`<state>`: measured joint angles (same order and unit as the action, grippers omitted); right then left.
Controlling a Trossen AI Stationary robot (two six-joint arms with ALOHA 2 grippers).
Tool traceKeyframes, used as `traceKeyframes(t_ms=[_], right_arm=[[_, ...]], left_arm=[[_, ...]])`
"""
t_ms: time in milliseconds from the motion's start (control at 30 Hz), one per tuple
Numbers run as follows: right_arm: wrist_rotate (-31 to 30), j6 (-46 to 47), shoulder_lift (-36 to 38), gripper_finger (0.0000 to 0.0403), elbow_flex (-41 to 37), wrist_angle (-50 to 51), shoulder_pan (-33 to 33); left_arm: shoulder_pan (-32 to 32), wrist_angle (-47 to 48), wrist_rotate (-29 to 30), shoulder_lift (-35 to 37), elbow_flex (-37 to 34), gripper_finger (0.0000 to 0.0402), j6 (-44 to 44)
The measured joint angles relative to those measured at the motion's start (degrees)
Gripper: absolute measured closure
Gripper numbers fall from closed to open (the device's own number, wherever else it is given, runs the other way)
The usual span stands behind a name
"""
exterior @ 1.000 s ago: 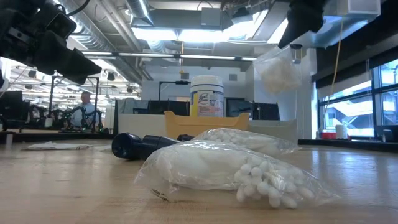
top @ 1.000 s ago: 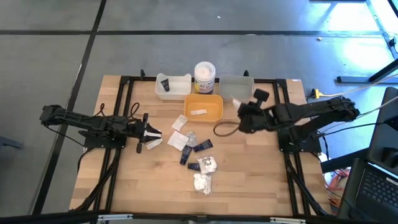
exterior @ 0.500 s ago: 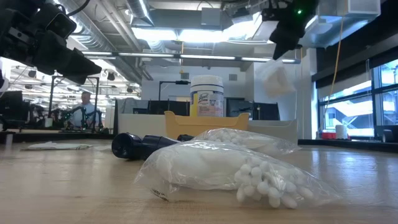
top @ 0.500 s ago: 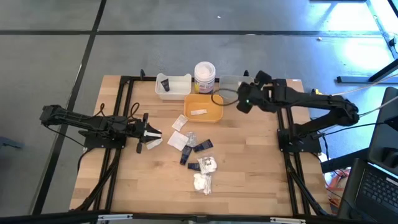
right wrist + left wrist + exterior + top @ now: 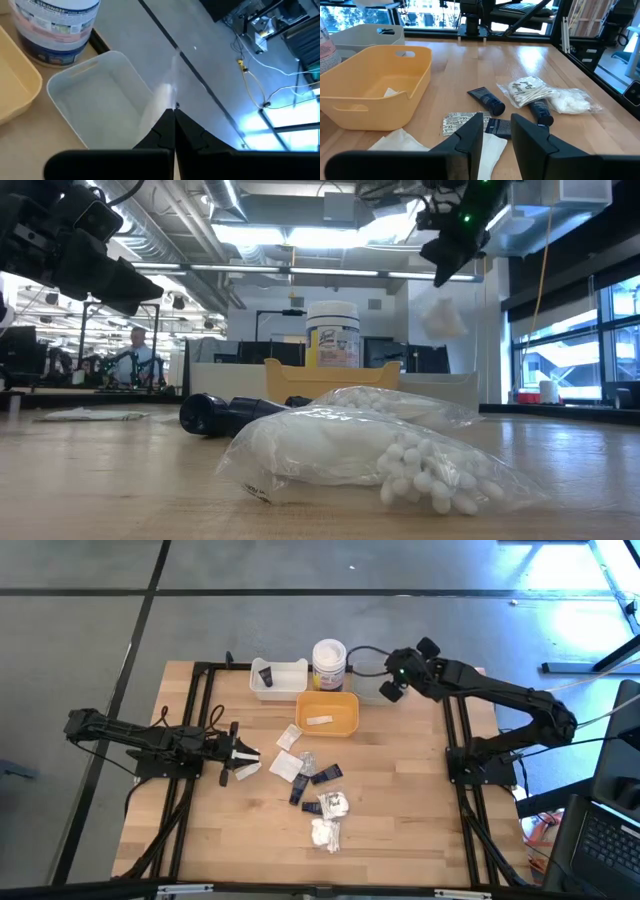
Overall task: Pick & Place Travel size toiletries
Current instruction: Put the white cotton pack into the gray bin
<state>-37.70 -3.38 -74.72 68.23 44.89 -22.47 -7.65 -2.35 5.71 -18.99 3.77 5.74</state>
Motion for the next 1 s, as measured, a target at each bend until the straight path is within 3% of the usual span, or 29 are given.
traceKeyframes(t_ms=[367, 633, 1000], right_arm=[[5.68, -1.61, -0.02, 0.0403, -13.48, -15.59, -5.75], [5.69, -1.59, -0.02, 0.0403, -24.21, -30.44, -9.02], [7.3, 0.09, -0.02, 0.0403, -33.12, -41.53, -10.0]], left_arm=[[-0.01, 0.0, 0.01, -0.01, 0.0, 0.0302, 0.04], [0.01, 0.0, 0.01, -0.01, 0.0, 0.0306, 0.04], [0.01, 0.0, 0.01, 0.0, 0.0, 0.0305, 0.02]])
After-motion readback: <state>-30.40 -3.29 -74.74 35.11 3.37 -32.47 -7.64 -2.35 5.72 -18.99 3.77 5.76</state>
